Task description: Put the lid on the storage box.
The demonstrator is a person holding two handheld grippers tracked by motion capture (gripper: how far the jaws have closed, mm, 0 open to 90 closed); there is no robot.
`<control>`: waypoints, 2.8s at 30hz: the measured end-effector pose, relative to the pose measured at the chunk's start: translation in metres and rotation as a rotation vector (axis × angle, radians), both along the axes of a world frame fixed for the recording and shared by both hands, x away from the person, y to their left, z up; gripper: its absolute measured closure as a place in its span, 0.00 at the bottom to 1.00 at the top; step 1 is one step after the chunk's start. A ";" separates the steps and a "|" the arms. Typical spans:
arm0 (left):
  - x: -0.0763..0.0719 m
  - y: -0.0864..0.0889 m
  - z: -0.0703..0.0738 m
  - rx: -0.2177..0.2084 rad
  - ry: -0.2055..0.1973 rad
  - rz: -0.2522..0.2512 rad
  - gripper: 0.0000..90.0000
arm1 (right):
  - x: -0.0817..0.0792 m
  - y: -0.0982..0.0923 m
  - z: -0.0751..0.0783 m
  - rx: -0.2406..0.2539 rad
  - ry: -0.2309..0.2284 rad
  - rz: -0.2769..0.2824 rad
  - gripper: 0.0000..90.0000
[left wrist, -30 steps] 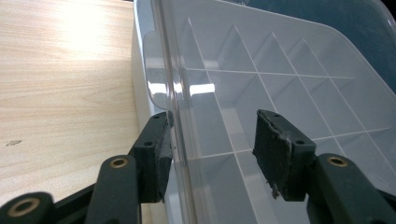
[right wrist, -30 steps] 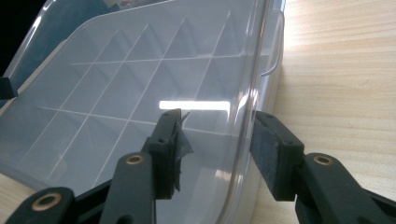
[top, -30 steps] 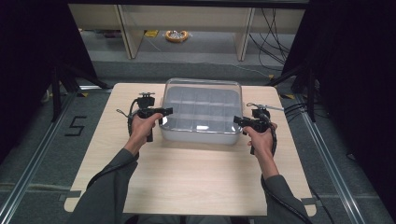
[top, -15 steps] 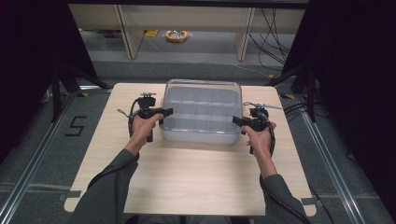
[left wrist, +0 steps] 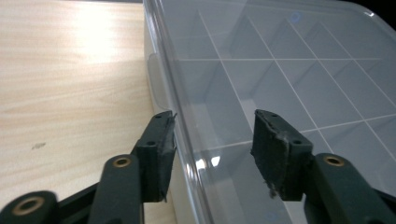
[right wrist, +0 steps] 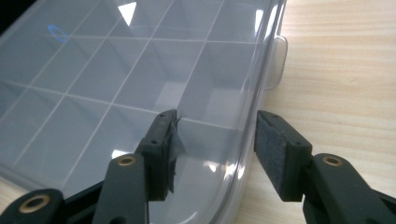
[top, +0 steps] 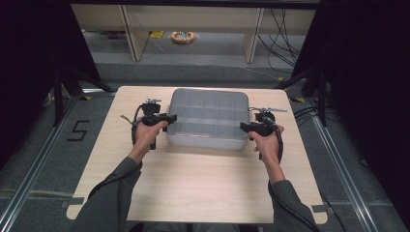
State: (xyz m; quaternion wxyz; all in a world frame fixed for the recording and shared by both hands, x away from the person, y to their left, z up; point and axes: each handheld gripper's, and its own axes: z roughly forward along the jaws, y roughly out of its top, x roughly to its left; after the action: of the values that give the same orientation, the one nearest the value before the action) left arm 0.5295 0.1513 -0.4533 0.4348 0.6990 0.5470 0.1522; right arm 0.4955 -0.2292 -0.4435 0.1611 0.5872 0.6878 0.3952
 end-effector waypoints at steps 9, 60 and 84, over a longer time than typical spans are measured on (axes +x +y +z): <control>0.001 0.003 0.000 -0.023 0.015 0.003 0.55 | 0.000 -0.004 0.001 0.057 -0.001 0.006 0.56; -0.006 0.032 0.009 -0.190 0.038 0.074 0.47 | 0.008 -0.013 0.003 0.153 -0.036 -0.069 0.50; -0.108 0.037 0.000 -0.152 0.008 -0.158 0.39 | -0.067 0.005 0.013 0.133 -0.059 0.141 0.38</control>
State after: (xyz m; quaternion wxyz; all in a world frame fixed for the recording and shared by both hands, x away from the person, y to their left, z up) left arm 0.4218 0.1885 -0.4534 0.4950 0.7054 0.5021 0.0727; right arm 0.4286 -0.2238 -0.4305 0.1139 0.5348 0.6947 0.4674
